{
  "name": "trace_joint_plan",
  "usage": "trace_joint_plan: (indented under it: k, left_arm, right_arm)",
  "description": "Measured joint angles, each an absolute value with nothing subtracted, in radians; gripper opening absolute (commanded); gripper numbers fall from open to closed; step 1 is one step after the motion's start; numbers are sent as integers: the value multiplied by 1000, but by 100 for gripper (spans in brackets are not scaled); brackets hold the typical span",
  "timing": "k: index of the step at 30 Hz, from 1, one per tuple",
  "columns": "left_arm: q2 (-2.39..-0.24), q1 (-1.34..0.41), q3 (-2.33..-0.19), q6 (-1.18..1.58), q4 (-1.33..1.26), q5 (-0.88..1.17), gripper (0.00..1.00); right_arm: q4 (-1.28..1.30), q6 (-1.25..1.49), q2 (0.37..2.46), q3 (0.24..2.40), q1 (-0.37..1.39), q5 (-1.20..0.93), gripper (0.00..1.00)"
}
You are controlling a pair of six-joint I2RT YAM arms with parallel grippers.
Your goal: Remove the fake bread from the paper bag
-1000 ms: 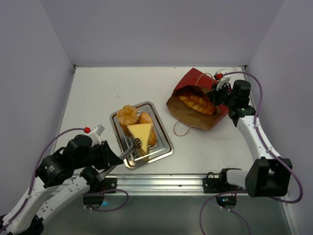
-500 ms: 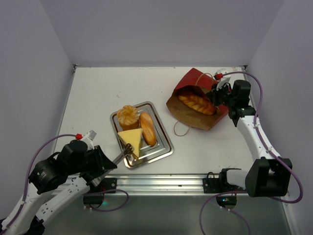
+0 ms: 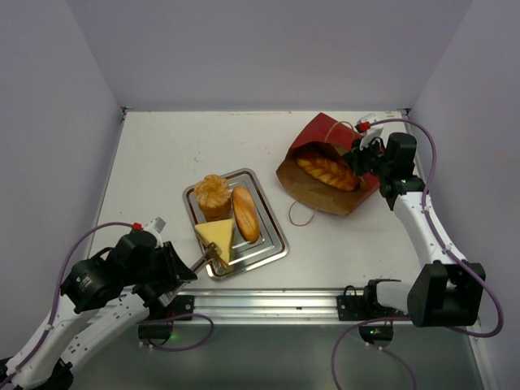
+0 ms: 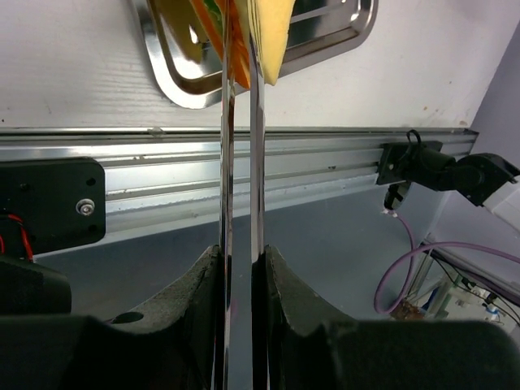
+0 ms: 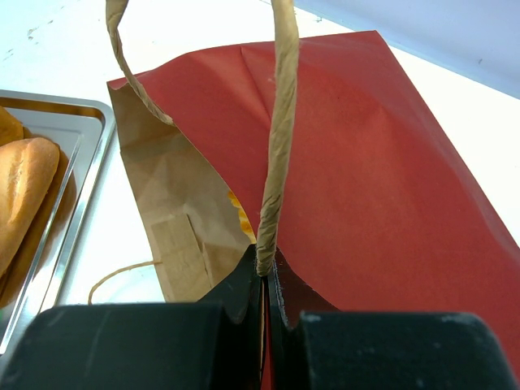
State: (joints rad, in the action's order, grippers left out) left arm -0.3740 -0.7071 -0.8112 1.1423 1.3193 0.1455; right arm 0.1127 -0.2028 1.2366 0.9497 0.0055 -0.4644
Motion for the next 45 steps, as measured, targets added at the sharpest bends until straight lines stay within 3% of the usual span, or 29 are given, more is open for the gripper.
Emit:
trace_joint_plan:
  k: [4, 11, 23, 45]
  left_arm:
    - [-381, -707, -764, 1143, 1302, 147, 0]
    - [-387, -707, -739, 1145, 1293, 147, 21]
    - [-387, -707, -748, 1168, 1301, 143, 45]
    - [-443, -707, -932, 1150, 1317, 136, 45]
  right_arm:
    - [113, -203, 1237, 950, -5, -468, 0]
    - [113, -203, 1235, 950, -21, -468, 0]
    - [113, -203, 1235, 950, -21, -468, 0]
    - [113, -203, 1235, 950, -21, -468, 0]
